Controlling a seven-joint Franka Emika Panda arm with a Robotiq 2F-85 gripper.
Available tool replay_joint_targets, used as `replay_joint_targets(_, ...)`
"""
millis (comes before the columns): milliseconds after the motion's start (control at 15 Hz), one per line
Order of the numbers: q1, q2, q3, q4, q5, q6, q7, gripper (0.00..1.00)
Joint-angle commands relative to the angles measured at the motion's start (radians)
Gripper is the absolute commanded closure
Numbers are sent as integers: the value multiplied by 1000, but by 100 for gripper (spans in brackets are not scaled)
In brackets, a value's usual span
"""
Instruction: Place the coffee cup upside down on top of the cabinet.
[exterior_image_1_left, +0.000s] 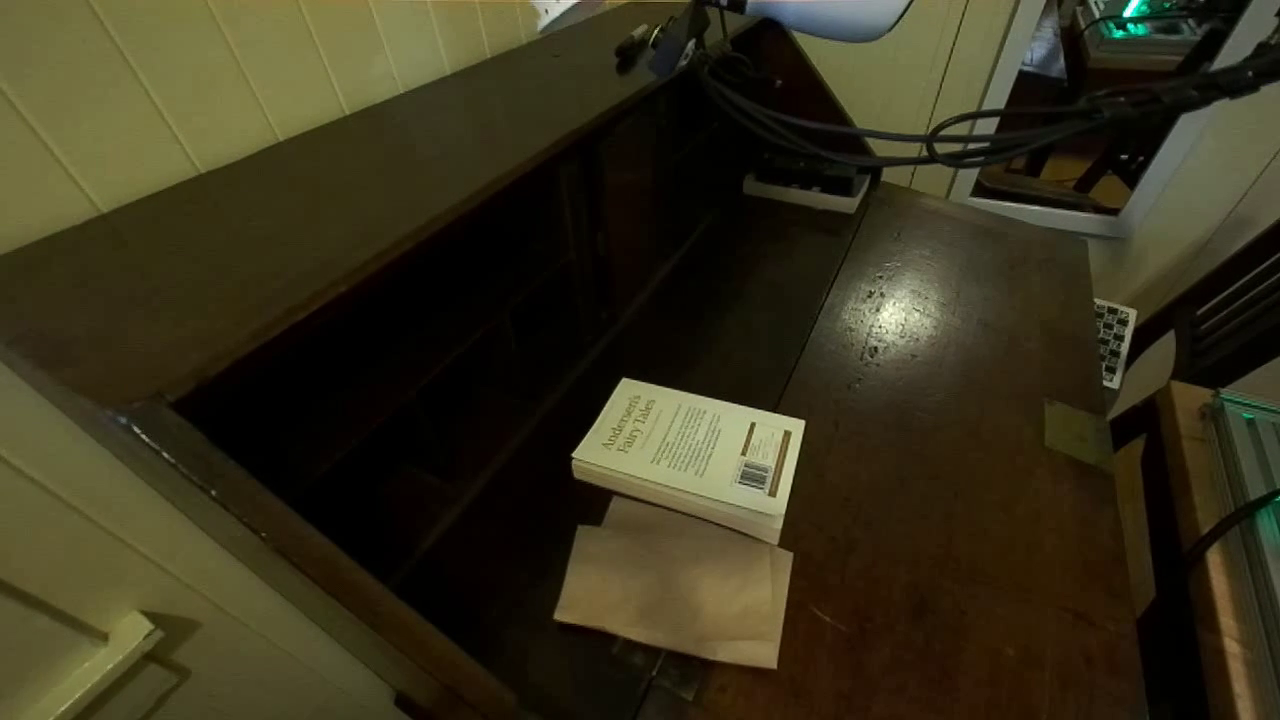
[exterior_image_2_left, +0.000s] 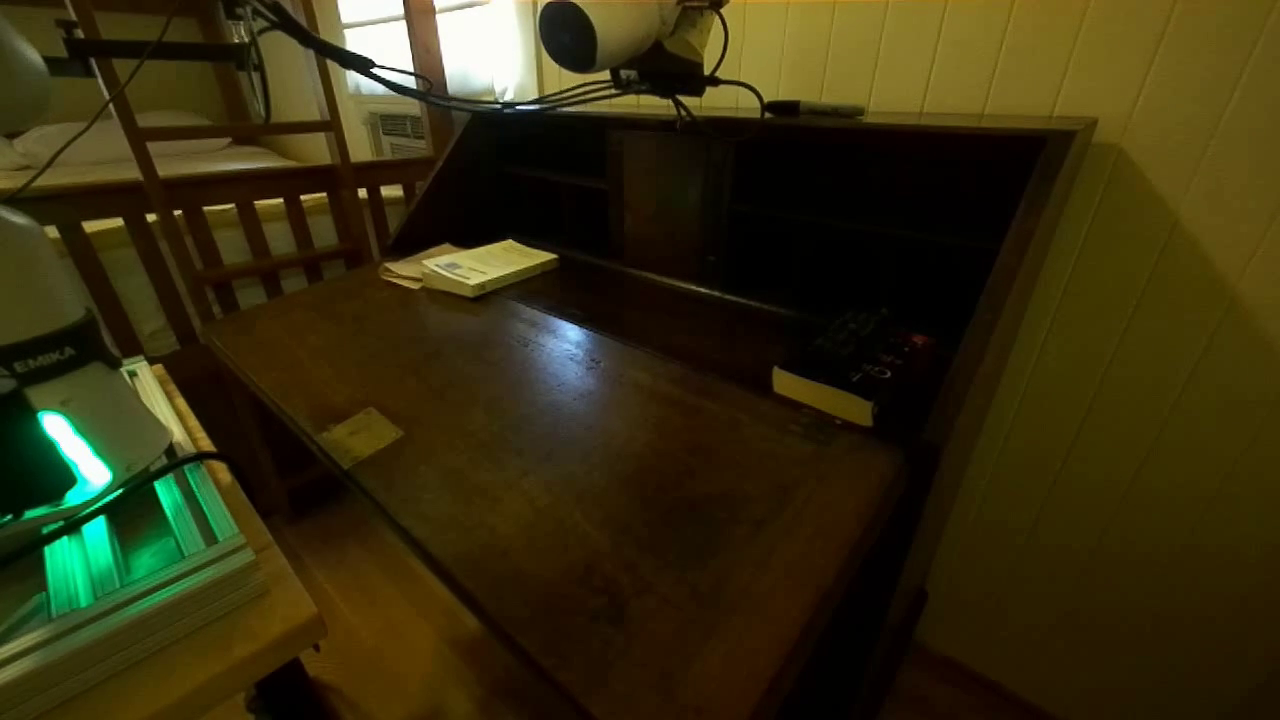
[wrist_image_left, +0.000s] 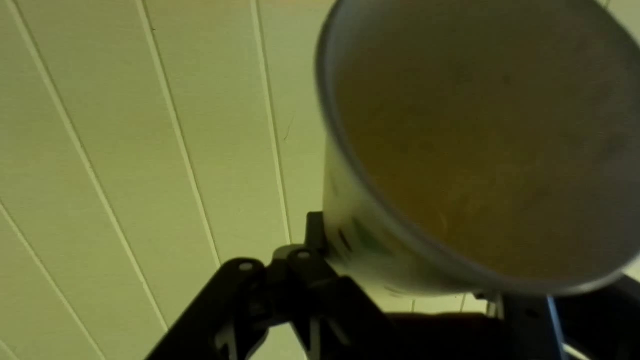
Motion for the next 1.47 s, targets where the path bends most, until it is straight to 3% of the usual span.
replay_joint_targets(0, -29, -43, 22, -52, -1, 28, -35, 62)
replay_joint_targets(667, -33, -40, 39, -115, -3, -3, -32, 62)
replay_joint_targets(1400, -43, -30, 28, -165, -3, -142, -35, 62)
